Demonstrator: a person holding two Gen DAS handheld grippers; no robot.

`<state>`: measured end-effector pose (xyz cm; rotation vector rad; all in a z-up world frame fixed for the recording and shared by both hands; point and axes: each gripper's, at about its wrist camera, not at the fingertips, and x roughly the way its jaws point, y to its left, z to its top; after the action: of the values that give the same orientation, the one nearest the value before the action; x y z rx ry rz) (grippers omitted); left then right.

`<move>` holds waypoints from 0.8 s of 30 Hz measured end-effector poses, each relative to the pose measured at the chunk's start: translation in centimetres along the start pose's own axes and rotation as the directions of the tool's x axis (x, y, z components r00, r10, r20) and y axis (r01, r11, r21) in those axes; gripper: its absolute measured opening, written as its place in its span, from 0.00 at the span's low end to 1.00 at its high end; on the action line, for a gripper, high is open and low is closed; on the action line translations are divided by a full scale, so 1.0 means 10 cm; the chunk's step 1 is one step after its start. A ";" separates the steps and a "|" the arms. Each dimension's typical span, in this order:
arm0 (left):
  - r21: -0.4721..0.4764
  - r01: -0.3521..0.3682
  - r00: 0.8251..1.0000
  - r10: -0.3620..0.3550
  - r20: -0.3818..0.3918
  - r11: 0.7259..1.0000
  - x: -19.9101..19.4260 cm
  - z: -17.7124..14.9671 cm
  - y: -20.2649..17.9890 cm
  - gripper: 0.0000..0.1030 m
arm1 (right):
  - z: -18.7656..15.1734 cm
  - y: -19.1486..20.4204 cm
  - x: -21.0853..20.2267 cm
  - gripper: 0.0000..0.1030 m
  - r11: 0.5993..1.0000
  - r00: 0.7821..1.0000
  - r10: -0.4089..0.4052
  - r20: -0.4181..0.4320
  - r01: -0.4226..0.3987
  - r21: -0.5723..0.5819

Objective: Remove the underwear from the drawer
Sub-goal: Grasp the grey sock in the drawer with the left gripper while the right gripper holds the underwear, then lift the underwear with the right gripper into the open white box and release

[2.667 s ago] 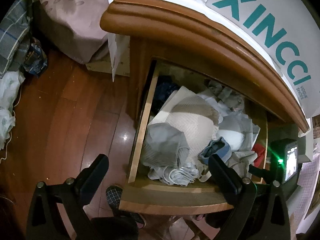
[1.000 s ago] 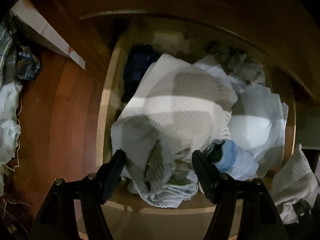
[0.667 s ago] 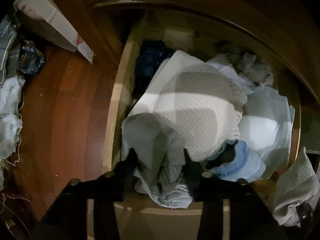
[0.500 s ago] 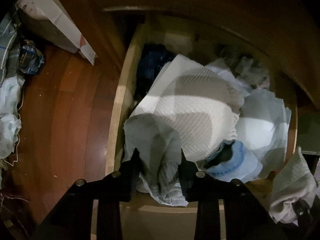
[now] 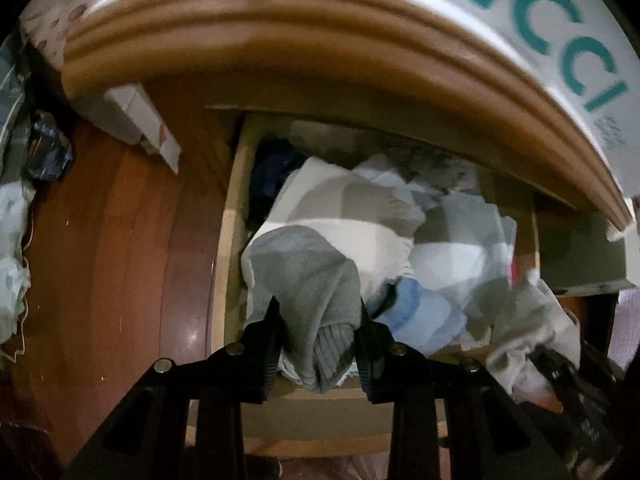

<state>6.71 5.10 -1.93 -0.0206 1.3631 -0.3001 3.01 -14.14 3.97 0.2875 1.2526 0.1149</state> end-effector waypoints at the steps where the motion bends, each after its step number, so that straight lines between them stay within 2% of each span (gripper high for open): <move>1: 0.014 0.005 1.000 -0.005 0.011 1.000 -0.05 -0.01 -0.02 0.31 | 0.00 0.00 0.00 0.25 1.000 1.000 -0.001 0.005 0.001 0.000; 6: 0.086 0.016 0.997 -0.022 0.077 0.996 -0.30 -0.08 -0.10 0.31 | 0.00 0.04 -0.01 0.25 0.999 0.999 -0.027 0.032 0.028 -0.024; 13: 0.148 -0.021 0.984 -0.005 0.179 0.989 -0.58 -0.14 -0.09 0.31 | -0.05 0.22 -0.06 0.25 0.988 0.991 -0.087 0.102 0.099 -0.119; 17: 0.153 -0.036 0.971 -0.002 0.240 0.988 -0.73 -0.16 -0.07 0.31 | -0.08 0.27 -0.11 0.25 0.976 0.984 -0.126 0.124 0.145 -0.161; 24: 0.133 -0.017 0.944 -0.027 0.328 0.991 -0.98 -0.16 -0.01 0.31 | -0.08 0.34 -0.31 0.25 0.976 0.976 -0.157 0.152 0.177 -0.128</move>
<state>3.44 7.41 7.17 0.0364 1.0084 -0.3743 1.52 -11.48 7.49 0.0654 1.1167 0.0364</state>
